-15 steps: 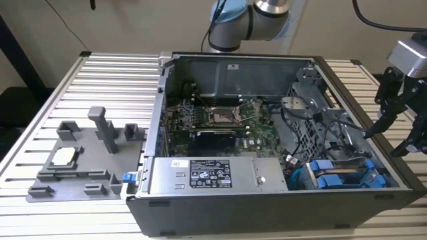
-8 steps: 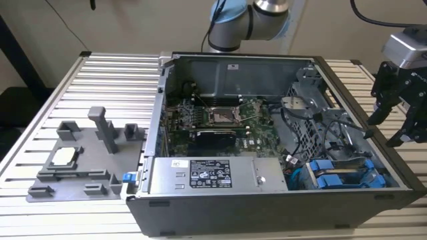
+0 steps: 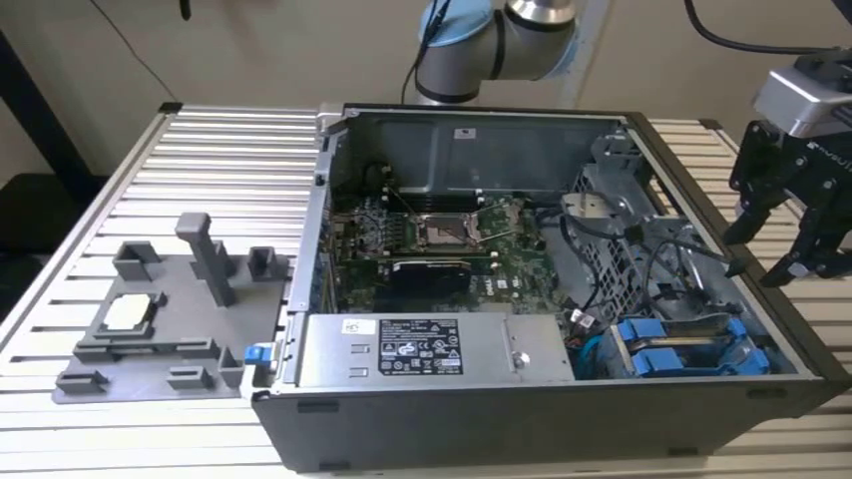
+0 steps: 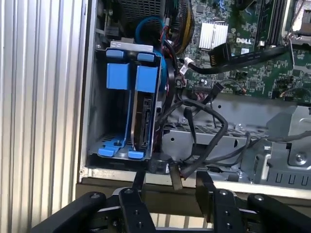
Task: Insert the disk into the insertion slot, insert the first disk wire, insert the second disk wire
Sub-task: 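Insert the first disk wire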
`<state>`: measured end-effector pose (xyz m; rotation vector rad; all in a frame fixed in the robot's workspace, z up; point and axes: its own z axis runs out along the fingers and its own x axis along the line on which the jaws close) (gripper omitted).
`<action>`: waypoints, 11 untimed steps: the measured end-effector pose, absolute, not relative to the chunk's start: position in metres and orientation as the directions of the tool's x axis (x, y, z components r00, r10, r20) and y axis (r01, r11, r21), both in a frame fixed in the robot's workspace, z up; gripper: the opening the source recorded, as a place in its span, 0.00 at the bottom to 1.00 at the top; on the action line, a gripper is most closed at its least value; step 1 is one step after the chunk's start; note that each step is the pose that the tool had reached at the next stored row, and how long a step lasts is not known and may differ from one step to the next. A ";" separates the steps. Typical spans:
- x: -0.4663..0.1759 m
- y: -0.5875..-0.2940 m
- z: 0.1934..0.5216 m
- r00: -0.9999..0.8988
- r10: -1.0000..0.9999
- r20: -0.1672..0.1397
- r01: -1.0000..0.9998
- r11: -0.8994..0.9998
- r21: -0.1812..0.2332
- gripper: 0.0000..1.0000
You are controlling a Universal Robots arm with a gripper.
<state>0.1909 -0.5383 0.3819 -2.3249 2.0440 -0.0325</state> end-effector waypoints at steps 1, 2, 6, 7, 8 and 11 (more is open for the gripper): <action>0.190 -0.538 0.382 0.137 -0.990 -0.015 -0.989 -0.137 -0.048 0.54; 0.190 -0.538 0.381 0.143 -0.990 -0.016 -0.989 -0.142 -0.048 0.54; 0.189 -0.538 0.379 0.163 -0.986 -0.016 -0.986 -0.162 -0.048 0.54; 0.189 -0.538 0.379 0.167 -0.986 -0.016 -0.985 -0.166 -0.048 0.54; 0.189 -0.538 0.378 0.171 -0.985 -0.016 -0.984 -0.170 -0.048 0.54; 0.189 -0.538 0.377 0.182 -0.983 -0.017 -0.982 -0.181 -0.045 0.54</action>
